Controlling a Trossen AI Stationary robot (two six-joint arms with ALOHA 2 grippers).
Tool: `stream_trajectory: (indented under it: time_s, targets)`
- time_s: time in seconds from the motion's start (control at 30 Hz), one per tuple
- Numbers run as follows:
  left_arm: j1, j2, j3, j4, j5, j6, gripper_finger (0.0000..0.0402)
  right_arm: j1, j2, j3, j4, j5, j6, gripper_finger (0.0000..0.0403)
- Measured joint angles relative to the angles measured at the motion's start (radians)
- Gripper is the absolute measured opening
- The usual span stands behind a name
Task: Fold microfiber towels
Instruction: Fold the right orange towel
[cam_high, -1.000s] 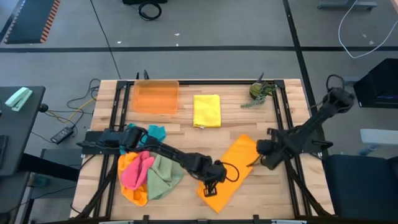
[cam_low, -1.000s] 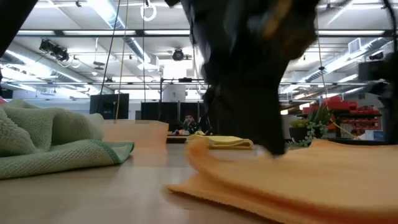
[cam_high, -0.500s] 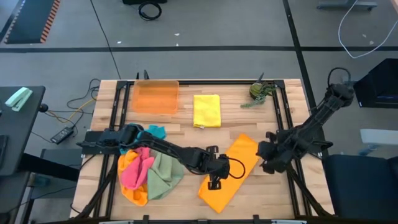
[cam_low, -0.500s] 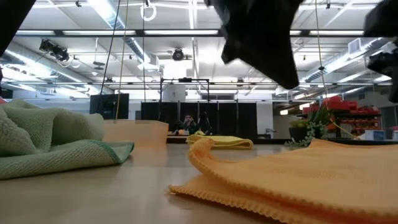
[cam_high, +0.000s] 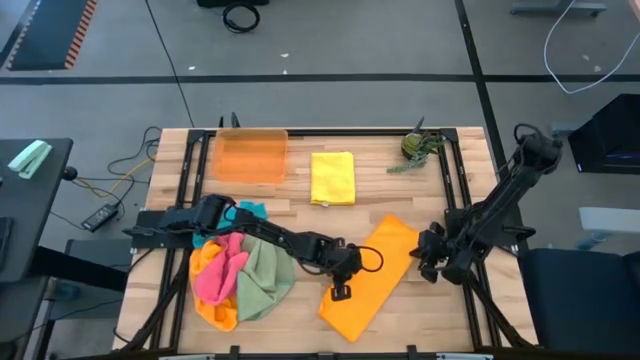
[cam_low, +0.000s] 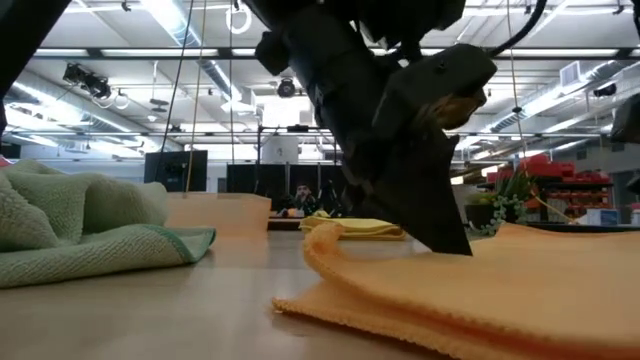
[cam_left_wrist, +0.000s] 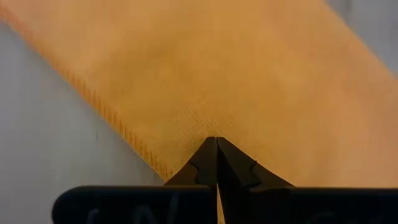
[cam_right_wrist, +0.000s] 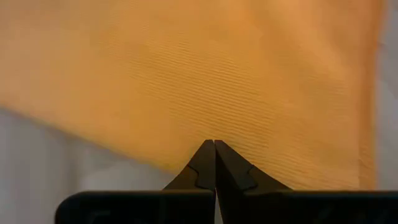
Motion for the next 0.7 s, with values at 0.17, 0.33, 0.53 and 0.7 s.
stream_trajectory:
  time_s: [0.17, 0.33, 0.53, 0.7]
  targets:
    - [-0.014, -0.003, -0.026, 0.060, -0.002, -0.063, 0.0008, -0.079, -0.005, -0.032, 0.007, 0.023, -0.016, 0.0005]
    - [-0.034, 0.005, -0.031, 0.188, 0.007, -0.080, 0.0011, -0.234, -0.013, -0.006, -0.020, 0.028, -0.200, 0.0005]
    - [-0.035, 0.005, -0.001, 0.261, 0.007, -0.027, 0.0017, -0.457, -0.023, 0.175, -0.184, -0.026, -0.542, 0.0005]
    - [-0.012, 0.003, 0.033, 0.257, -0.045, 0.062, 0.0006, -0.439, -0.027, 0.278, -0.215, -0.259, -0.581, 0.0005]
